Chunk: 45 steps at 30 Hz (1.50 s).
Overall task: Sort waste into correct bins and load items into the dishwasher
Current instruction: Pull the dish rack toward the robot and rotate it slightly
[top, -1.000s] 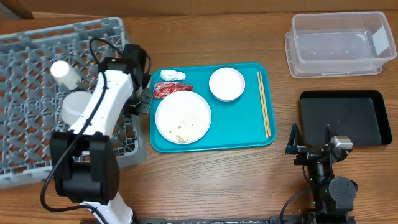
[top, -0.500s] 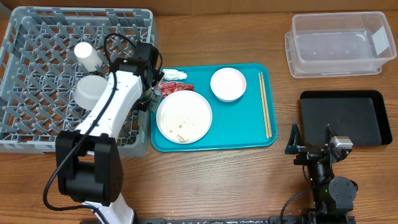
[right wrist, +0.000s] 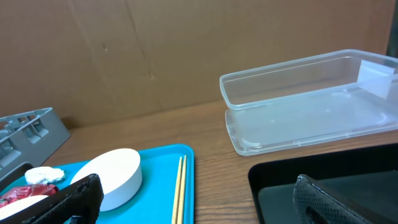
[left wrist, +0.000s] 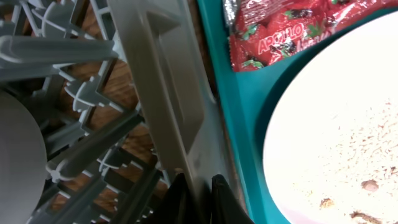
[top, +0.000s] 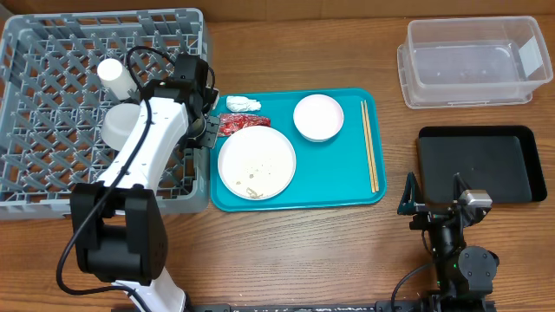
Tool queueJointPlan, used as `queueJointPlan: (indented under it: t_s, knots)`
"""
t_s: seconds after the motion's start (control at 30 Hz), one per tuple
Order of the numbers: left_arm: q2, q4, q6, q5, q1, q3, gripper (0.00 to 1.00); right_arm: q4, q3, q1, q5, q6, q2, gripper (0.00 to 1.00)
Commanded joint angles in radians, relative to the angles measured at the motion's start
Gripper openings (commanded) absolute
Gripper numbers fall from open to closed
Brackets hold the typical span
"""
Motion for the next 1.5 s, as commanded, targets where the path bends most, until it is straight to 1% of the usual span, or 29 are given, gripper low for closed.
queueJointPlan:
  t_s: [0.0, 0.2, 0.23, 0.27, 0.3, 0.33, 0.4, 0.43, 0.5, 0.53, 0.6, 0.77, 0.8, 0.87, 0.9, 0.93, 1.0, 1.03, 1.13, 1.17, 1.23, 1.3, 1.33, 1.4, 1.43, 1.47]
  knots:
    - [0.031, 0.004, -0.021, -0.142, 0.084, -0.002, 0.04, 0.006, -0.01, 0.005, 0.007, -0.007, -0.011, 1.0]
    - [0.031, -0.023, -0.021, -0.143, 0.106, -0.001, 0.04, 0.006, -0.01, 0.005, 0.007, -0.007, -0.011, 1.0]
    - [0.031, -0.026, -0.021, -0.143, 0.106, -0.001, 0.06, 0.006, -0.01, 0.005, 0.007, -0.007, -0.011, 1.0]
    - [0.031, -0.026, -0.021, -0.142, 0.106, -0.001, 0.09, 0.006, -0.01, 0.005, 0.007, -0.007, -0.011, 1.0]
    - [0.031, -0.026, -0.021, -0.142, 0.106, -0.001, 0.23, 0.006, -0.01, 0.005, 0.007, -0.007, -0.011, 1.0]
    - [0.031, -0.026, -0.021, -0.142, 0.104, 0.0, 0.26, 0.006, -0.01, 0.005, 0.007, -0.008, -0.011, 1.0]
    - [0.031, -0.029, -0.026, -0.142, 0.1, 0.006, 0.27, 0.006, -0.01, 0.005, 0.007, -0.007, -0.011, 1.0]
    - [0.031, -0.031, -0.037, -0.14, 0.098, 0.011, 0.29, 0.006, -0.01, 0.005, 0.007, -0.007, -0.011, 1.0]
    - [0.031, -0.043, -0.047, -0.113, 0.095, 0.034, 0.47, 0.006, -0.01, 0.005, 0.007, -0.007, -0.011, 1.0]
    - [0.031, -0.054, -0.047, -0.094, 0.095, 0.049, 0.51, 0.006, -0.01, 0.005, 0.007, -0.007, -0.011, 1.0]
    - [0.031, -0.087, -0.053, -0.045, 0.094, 0.098, 0.52, 0.006, -0.01, 0.005, 0.007, -0.007, -0.011, 1.0]
    - [0.031, -0.188, -0.127, 0.068, 0.094, 0.275, 0.54, 0.006, -0.01, 0.005, 0.007, -0.007, -0.011, 1.0]
    - [0.031, -0.206, -0.135, 0.09, 0.095, 0.311, 0.57, 0.006, -0.01, 0.005, 0.007, -0.007, -0.011, 1.0]
    - [0.03, -0.243, -0.14, 0.129, 0.094, 0.384, 0.65, 0.006, -0.01, 0.005, 0.007, -0.007, -0.011, 1.0]
    - [0.03, -0.256, -0.14, 0.142, 0.094, 0.412, 0.72, 0.006, -0.01, 0.005, 0.007, -0.007, -0.011, 1.0]
    - [0.03, -0.267, -0.14, 0.156, 0.095, 0.438, 0.83, 0.006, -0.01, 0.005, 0.007, -0.007, -0.011, 1.0]
    - [0.03, -0.283, -0.14, 0.215, 0.094, 0.484, 1.0, 0.006, -0.01, 0.005, 0.007, -0.007, -0.011, 1.0]
    - [0.03, -0.288, -0.141, 0.268, 0.094, 0.498, 1.0, 0.006, -0.01, 0.005, 0.007, -0.007, -0.011, 1.0]
    - [0.03, -0.328, -0.14, 0.492, 0.092, 0.513, 1.0, 0.006, -0.01, 0.005, 0.007, -0.007, -0.011, 1.0]
    - [0.03, -0.337, -0.14, 0.586, 0.092, 0.513, 1.0, 0.006, -0.01, 0.005, 0.007, -0.007, -0.011, 1.0]
    - [0.03, -0.328, -0.139, 0.761, 0.09, 0.513, 1.0, 0.006, -0.01, 0.005, 0.007, -0.007, -0.011, 1.0]
    - [0.03, -0.315, -0.14, 0.881, 0.079, 0.513, 1.0, 0.006, -0.01, 0.005, 0.007, -0.007, -0.011, 1.0]
    - [0.03, -0.308, -0.14, 0.91, 0.067, 0.513, 0.98, 0.006, -0.01, 0.005, 0.007, -0.007, -0.011, 1.0]
    - [0.03, -0.302, -0.14, 0.896, 0.024, 0.513, 0.96, 0.006, -0.01, 0.005, 0.007, -0.007, -0.011, 1.0]
    - [0.03, -0.298, -0.14, 0.849, -0.008, 0.513, 0.96, 0.006, -0.01, 0.005, 0.007, -0.007, -0.011, 1.0]
    - [0.031, -0.29, -0.14, 0.766, -0.053, 0.512, 0.95, 0.006, -0.01, 0.005, 0.007, -0.007, -0.011, 1.0]
